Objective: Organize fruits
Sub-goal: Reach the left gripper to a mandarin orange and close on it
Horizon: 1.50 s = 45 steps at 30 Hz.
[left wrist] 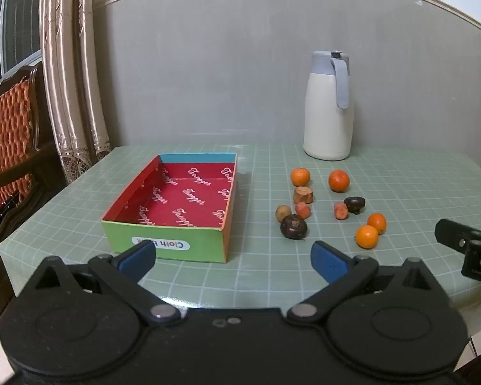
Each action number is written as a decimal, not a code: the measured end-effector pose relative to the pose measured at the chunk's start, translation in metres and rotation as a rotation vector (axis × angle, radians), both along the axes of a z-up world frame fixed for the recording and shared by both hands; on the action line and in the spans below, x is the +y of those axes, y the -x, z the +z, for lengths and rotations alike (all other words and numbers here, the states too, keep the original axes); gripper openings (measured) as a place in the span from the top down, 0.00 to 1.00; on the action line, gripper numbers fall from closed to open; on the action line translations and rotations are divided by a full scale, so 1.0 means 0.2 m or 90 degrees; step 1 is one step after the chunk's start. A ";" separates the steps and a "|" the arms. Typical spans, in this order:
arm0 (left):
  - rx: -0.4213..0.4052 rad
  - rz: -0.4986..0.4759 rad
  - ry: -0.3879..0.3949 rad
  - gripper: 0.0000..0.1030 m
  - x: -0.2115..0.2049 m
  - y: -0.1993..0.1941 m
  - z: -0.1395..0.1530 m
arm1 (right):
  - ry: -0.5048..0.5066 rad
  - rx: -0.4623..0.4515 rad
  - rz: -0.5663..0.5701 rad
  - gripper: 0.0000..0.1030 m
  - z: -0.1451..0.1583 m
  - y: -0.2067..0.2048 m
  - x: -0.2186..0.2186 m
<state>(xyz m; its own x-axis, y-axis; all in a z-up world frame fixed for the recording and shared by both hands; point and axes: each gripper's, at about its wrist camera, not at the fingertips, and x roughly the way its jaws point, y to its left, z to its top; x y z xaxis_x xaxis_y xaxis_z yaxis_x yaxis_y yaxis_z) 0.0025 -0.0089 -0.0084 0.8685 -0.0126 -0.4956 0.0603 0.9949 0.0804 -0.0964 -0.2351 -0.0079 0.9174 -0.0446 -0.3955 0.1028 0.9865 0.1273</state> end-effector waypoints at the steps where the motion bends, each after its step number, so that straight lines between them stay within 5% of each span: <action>1: 0.000 0.000 0.000 0.06 0.00 0.00 0.00 | 0.000 0.000 0.000 0.00 0.00 0.00 0.00; 13: -0.020 -0.037 -0.024 0.06 -0.08 -0.03 0.00 | 0.009 -0.013 -0.023 0.00 -0.01 0.01 -0.05; 37: 0.004 -0.255 -0.099 0.06 -0.54 -0.29 -0.20 | 0.006 -0.018 -0.144 0.00 -0.20 -0.06 -0.41; 45: 0.035 -0.303 -0.116 0.24 -0.68 -0.41 -0.32 | -0.008 -0.043 -0.163 0.00 -0.22 -0.06 -0.47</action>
<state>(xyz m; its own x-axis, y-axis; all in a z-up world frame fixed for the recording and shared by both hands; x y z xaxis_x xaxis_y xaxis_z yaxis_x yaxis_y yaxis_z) 0.0847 -0.1456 -0.0731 0.7607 -0.3088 -0.5710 0.5117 0.8265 0.2347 -0.0848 -0.3287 -0.0524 0.9012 -0.2735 -0.3362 0.3394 0.9278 0.1551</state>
